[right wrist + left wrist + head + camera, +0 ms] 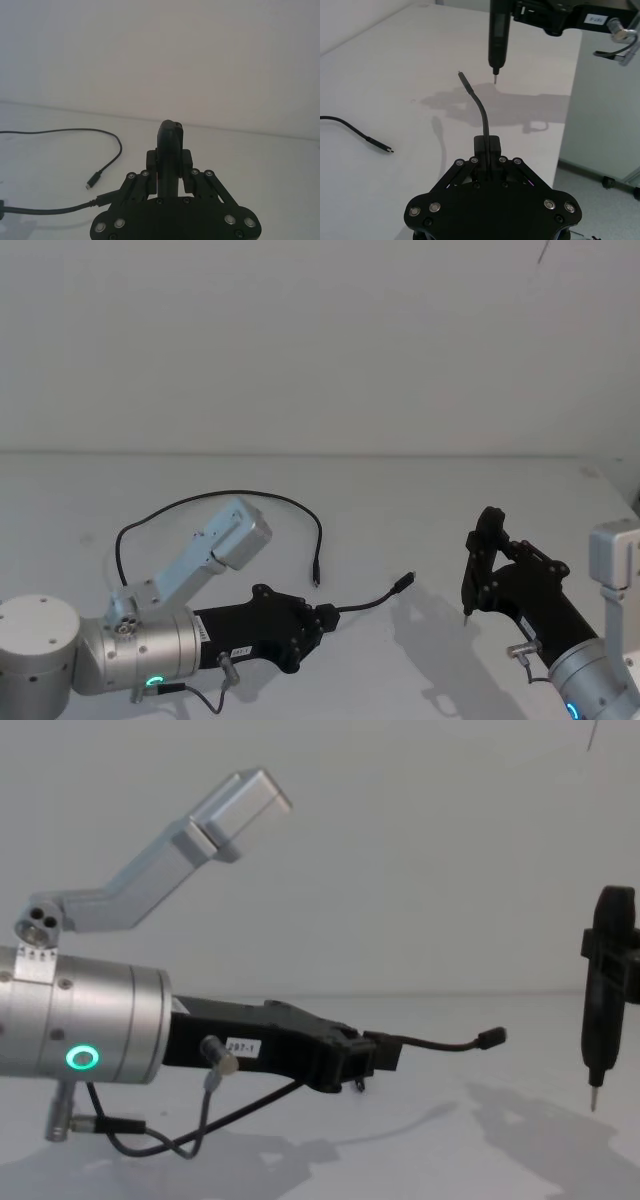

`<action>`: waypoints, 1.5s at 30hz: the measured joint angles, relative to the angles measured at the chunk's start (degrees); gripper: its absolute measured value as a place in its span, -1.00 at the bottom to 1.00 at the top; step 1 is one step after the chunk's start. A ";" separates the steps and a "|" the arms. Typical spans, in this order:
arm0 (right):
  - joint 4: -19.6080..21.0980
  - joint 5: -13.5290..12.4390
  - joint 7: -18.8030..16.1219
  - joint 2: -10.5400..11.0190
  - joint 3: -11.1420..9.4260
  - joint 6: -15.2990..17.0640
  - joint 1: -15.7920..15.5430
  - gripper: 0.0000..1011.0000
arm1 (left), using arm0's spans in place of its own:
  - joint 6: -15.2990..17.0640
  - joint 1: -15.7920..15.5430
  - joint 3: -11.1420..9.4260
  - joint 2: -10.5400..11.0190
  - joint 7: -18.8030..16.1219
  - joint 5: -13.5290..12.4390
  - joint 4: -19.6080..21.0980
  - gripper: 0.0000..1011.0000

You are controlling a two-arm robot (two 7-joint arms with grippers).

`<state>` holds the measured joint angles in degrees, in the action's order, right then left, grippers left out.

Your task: Pick up the data cable with the one hand.

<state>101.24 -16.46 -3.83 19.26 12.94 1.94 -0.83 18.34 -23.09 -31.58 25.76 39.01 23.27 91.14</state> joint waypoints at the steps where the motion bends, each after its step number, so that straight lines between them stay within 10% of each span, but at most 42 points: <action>1: 0.01 0.00 0.00 -0.03 0.00 -0.02 0.01 -0.45 | 0.02 0.02 0.03 0.13 0.12 0.09 0.14 -0.92; 45: 2.93 -4.79 0.22 -7.22 -2.00 2.81 1.84 -0.45 | 0.27 0.57 0.72 2.43 2.58 2.01 2.96 -0.92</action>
<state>104.16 -21.25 -3.60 12.05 10.93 4.75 1.01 18.60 -22.52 -30.86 28.18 41.58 25.28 94.10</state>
